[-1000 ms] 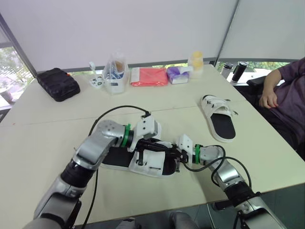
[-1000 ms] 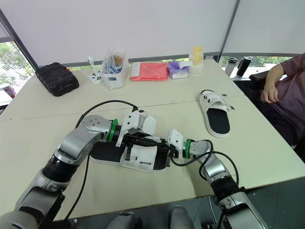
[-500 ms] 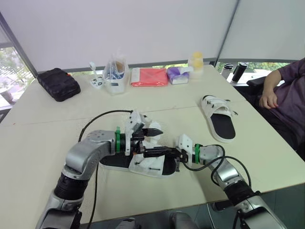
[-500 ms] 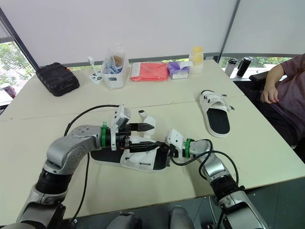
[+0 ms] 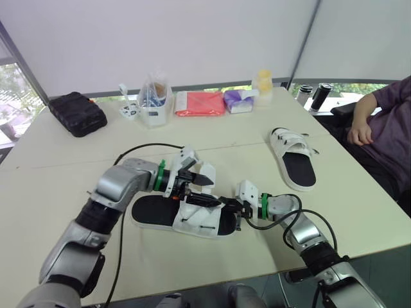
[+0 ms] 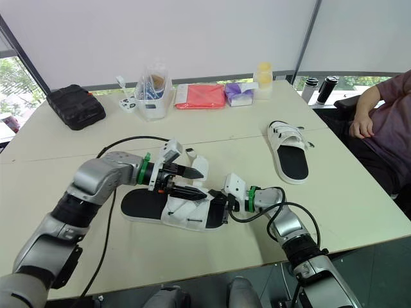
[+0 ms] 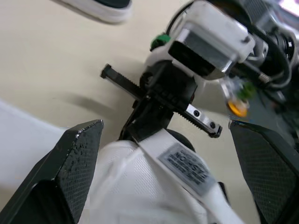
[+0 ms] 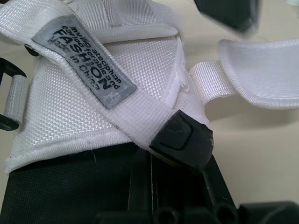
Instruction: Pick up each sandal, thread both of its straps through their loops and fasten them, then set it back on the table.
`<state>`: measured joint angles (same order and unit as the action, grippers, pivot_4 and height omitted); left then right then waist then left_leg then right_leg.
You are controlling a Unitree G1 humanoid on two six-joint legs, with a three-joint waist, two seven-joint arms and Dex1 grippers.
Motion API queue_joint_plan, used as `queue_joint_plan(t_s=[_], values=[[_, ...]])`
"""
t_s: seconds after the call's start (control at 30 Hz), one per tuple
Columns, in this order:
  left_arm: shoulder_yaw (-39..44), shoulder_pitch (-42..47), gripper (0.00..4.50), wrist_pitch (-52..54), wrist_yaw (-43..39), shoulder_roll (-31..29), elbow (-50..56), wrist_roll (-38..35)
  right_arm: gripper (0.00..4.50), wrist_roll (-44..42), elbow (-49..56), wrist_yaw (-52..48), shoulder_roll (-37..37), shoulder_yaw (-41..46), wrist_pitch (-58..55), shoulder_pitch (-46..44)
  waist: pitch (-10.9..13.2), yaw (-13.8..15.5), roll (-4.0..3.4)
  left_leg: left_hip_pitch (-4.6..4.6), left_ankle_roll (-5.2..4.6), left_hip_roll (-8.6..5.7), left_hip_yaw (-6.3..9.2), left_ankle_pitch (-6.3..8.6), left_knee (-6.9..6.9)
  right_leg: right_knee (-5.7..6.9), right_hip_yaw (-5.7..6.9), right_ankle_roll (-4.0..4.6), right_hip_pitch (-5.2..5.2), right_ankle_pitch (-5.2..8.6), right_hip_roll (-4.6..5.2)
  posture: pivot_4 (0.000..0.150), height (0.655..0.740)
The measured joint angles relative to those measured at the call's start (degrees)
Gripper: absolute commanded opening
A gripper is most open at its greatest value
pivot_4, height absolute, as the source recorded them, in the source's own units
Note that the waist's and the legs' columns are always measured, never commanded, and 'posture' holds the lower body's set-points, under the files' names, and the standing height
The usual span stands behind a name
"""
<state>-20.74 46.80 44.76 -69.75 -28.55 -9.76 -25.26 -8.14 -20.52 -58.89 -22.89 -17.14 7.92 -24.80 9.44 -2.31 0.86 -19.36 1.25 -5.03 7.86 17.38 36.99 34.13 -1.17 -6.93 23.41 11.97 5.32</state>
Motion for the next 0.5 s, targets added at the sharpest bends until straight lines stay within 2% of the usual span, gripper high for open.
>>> queue_joint_plan(t_s=[0.17, 0.33, 0.47, 0.5], values=[[-5.9, 6.5, 4.46, -11.2, -9.9, 2.6, -13.1, 7.0, 0.0, 0.0, 0.0, 0.1, 0.2, 0.0, 0.2, 0.2, 0.0, -0.2, -0.01, -0.02, 0.0, 0.01, -0.01, 0.0, -0.02, 0.0, -0.01, -0.02, 0.04, -0.01, -0.01, 0.15, 0.74], [-7.8, 9.7, 4.46, -18.3, -15.2, 5.3, -21.6, 11.9, 0.0, 0.0, 0.3, 0.5, 0.3, 0.2, 0.2, 1.0, 0.0, -0.1, 0.01, -0.02, -0.01, 0.01, 0.0, 0.0, -0.01, 0.01, -0.01, -0.08, 0.03, -0.04, 0.0, 0.15, 0.74], [-8.1, 10.3, 4.46, -21.6, -17.9, 6.9, -23.3, 14.4, 0.0, 0.0, 0.7, 1.2, 0.4, 0.3, 0.2, 1.4, 0.0, -0.2, 0.0, -0.02, -0.01, 0.02, 0.0, 0.0, -0.01, 0.0, -0.01, -0.13, 0.02, -0.06, 0.0, 0.15, 0.74], [-8.1, 10.3, 4.24, -22.0, -18.2, 7.2, -23.4, 14.9, 0.0, 0.0, 0.7, 1.2, 0.4, 0.3, 0.2, 1.5, 0.0, -0.1, 0.0, -0.02, -0.01, 0.02, 0.0, 0.0, -0.01, 0.0, -0.01, -0.13, 0.02, -0.06, 0.0, 0.15, 0.74]])
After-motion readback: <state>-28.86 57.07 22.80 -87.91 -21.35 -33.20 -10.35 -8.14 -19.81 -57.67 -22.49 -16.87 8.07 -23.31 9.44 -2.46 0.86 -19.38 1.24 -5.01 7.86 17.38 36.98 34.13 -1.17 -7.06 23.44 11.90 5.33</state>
